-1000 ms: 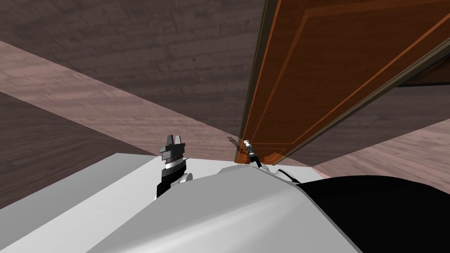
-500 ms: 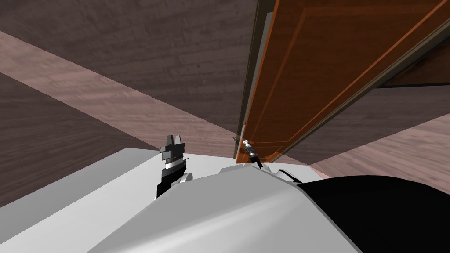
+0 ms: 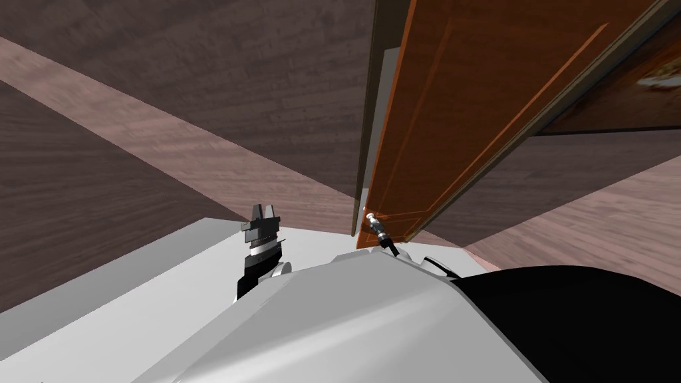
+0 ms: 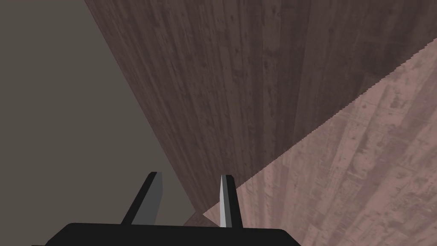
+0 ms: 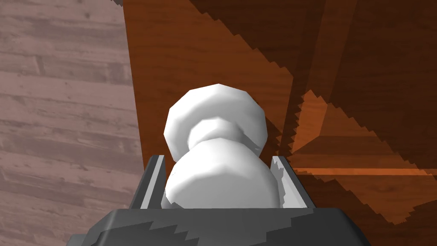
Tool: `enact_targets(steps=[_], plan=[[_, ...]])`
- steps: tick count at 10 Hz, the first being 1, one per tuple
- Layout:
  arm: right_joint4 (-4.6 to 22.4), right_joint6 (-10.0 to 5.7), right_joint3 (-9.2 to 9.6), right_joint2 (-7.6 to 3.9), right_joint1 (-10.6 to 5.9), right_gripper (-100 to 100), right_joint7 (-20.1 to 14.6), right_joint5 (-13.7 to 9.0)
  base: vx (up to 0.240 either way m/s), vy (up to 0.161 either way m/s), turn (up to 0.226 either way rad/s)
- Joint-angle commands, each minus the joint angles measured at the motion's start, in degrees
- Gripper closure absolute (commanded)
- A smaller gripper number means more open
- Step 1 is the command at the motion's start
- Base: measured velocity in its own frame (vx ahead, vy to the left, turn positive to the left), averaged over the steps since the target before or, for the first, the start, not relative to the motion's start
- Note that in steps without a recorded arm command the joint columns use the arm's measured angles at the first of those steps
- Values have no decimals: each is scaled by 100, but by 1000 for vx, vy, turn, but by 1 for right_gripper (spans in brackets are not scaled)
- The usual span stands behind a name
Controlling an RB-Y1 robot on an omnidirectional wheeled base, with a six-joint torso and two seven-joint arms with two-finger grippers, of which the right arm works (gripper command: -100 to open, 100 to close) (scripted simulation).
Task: Pull the door open
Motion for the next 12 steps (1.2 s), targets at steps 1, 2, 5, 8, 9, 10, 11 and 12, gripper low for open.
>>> enact_targets(steps=[1, 2, 5, 8, 9, 10, 11, 12], plan=[[-1, -106, 91, -80, 52, 100, -114, 52, -143, -37, 103], [-2, -175, 150, -132, 86, 100, -188, 87, -215, -50, 117], [-5, -422, 364, -319, 208, 100, -455, 209, -211, -50, 92], [-8, -658, 567, -497, 324, 100, -710, 326, -209, -85, 100], [-94, -557, 521, -480, 339, 100, -628, 298, -106, -31, 16], [-39, -709, 599, -536, 407, 100, -724, 339, -143, -65, 143], [-13, -790, 633, -569, 436, 100, -771, 357, -228, -105, 203], [16, -879, 671, -606, 469, 100, -823, 376, -230, -105, 161]])
